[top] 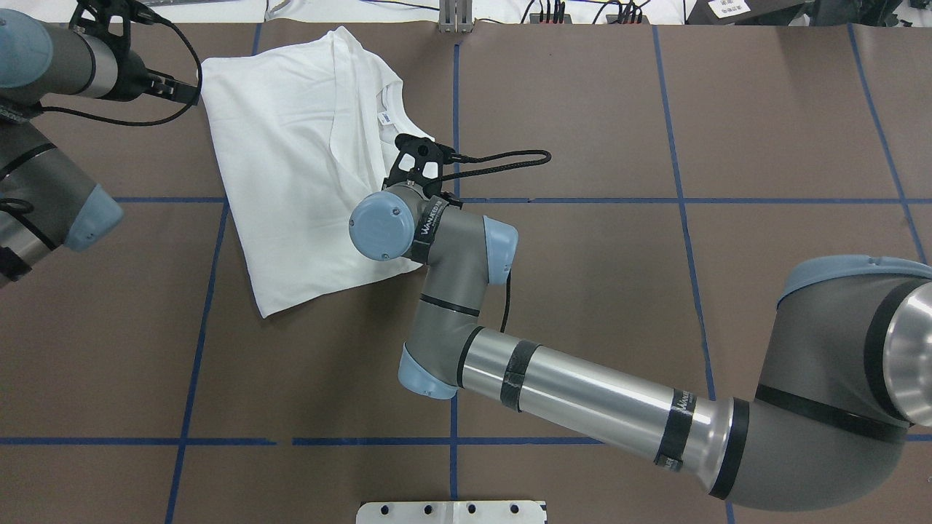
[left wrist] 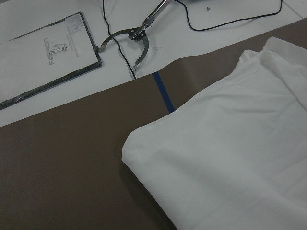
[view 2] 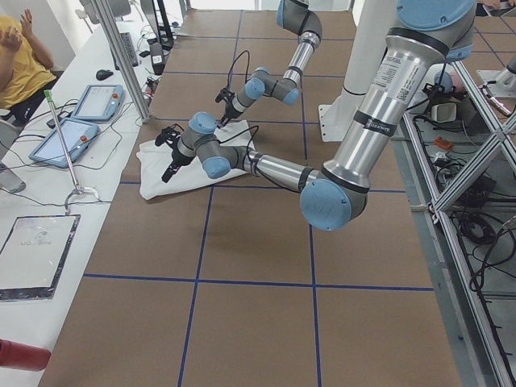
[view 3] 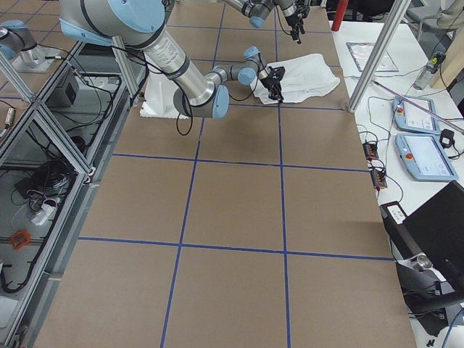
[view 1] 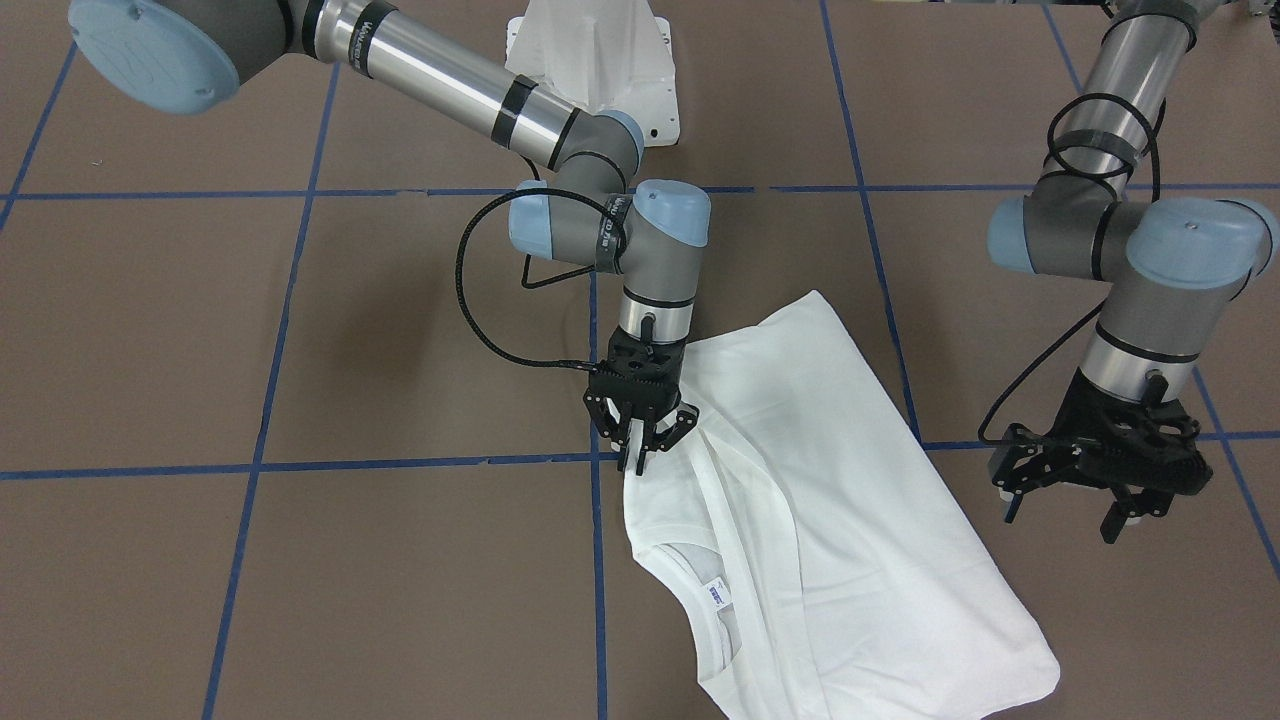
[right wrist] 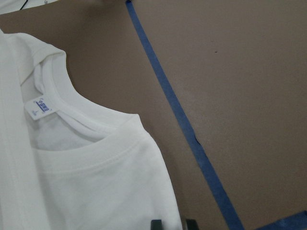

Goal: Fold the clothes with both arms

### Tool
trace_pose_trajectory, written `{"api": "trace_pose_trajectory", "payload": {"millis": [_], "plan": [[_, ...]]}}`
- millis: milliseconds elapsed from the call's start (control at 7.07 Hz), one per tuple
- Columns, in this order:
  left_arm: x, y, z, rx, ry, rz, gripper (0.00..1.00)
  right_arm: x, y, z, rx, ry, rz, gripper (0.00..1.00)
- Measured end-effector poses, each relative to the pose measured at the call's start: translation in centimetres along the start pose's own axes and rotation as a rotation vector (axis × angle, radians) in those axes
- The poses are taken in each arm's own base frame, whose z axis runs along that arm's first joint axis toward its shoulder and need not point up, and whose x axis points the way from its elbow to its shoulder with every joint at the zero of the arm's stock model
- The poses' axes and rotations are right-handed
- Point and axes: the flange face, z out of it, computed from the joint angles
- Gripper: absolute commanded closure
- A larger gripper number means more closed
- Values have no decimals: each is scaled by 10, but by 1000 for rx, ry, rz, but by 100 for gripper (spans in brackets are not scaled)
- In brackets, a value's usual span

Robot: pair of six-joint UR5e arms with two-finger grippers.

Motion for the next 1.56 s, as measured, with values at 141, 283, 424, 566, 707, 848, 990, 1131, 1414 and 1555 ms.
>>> {"api": "trace_pose_trajectory", "payload": {"millis": [141,283,424,566,707,848,990,1131,1414,1555], "plan": [[0,0,0,0,0,0,0,-2,-1,-2,-4,-5,3,100],[1,-1,-1,2,2,1,0,-5,-7,-9,-6,-19,12,100],[2,-1,-2,4,4,1,0,-9,-14,-20,-12,-41,25,100],[3,-2,-3,6,7,1,0,-5,-20,-28,-21,-59,34,100],[3,-2,-3,5,8,1,0,18,-23,-32,-31,-75,29,100],[4,-1,-3,3,11,2,0,60,-24,-37,-35,-85,9,100],[6,-1,-3,3,13,4,0,108,-21,-46,-35,-88,-11,100],[7,-1,-3,3,15,5,0,153,-3,-63,-28,-100,-30,100],[10,-1,-4,5,19,7,0,210,47,-106,-24,-126,-43,100],[11,-1,-4,5,21,8,0,221,60,-126,-34,-118,-55,1]]}}
